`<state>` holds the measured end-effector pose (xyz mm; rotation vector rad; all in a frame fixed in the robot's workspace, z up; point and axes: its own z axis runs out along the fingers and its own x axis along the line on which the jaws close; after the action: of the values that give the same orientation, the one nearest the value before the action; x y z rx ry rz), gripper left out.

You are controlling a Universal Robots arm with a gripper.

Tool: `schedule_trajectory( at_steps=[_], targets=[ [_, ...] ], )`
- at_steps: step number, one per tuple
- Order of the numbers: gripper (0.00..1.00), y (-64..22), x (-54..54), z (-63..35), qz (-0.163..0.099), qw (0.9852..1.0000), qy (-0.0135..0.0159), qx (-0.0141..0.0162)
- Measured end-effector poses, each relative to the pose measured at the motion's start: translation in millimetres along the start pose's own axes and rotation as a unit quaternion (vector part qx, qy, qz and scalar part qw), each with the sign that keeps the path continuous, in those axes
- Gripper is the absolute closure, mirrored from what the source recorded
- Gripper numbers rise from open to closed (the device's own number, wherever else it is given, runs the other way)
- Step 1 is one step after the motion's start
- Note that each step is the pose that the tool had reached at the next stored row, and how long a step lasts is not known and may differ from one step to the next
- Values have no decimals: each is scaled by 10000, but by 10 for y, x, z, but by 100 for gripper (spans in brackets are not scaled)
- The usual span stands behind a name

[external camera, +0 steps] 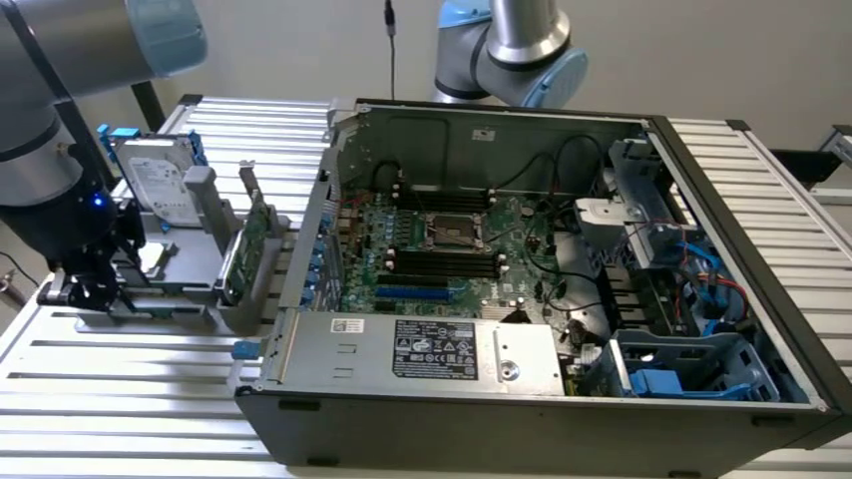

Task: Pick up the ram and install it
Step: 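Pick up the ram and move it above insertion slot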

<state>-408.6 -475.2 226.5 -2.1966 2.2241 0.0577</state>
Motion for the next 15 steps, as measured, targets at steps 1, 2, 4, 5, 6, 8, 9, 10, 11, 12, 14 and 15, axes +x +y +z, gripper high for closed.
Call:
schedule_trajectory(
  at_steps=[1, 2, 4, 5, 6, 8, 9, 10, 11, 12, 14, 15],
  targets=[
    [58, -1, 1, 18, 0, 10000, -2, 0],
    [58, -1, 2, 37, -1, 10000, -4, 0],
    [58, -1, 3, 72, -2, 10000, -11, 0],
    [58, -2, 4, 90, -4, 10000, -14, 0],
    [58, -2, 5, 108, -5, 10000, -18, 0],
    [58, -2, 6, 146, -8, 10000, -29, 0],
    [58, -3, 7, 164, -10, 10000, -34, 0],
    [58, -3, 8, 182, -12, 10000, -41, -1],
    [58, -3, 8, 199, -15, 10000, -48, -1],
    [58, -3, 9, 215, -19, 10000, -56, -1],
    [58, -3, 10, 243, -32, 10000, -74, -3],
    [58, -1, 11, 256, -42, 10000, -87, -4]
  ],
)
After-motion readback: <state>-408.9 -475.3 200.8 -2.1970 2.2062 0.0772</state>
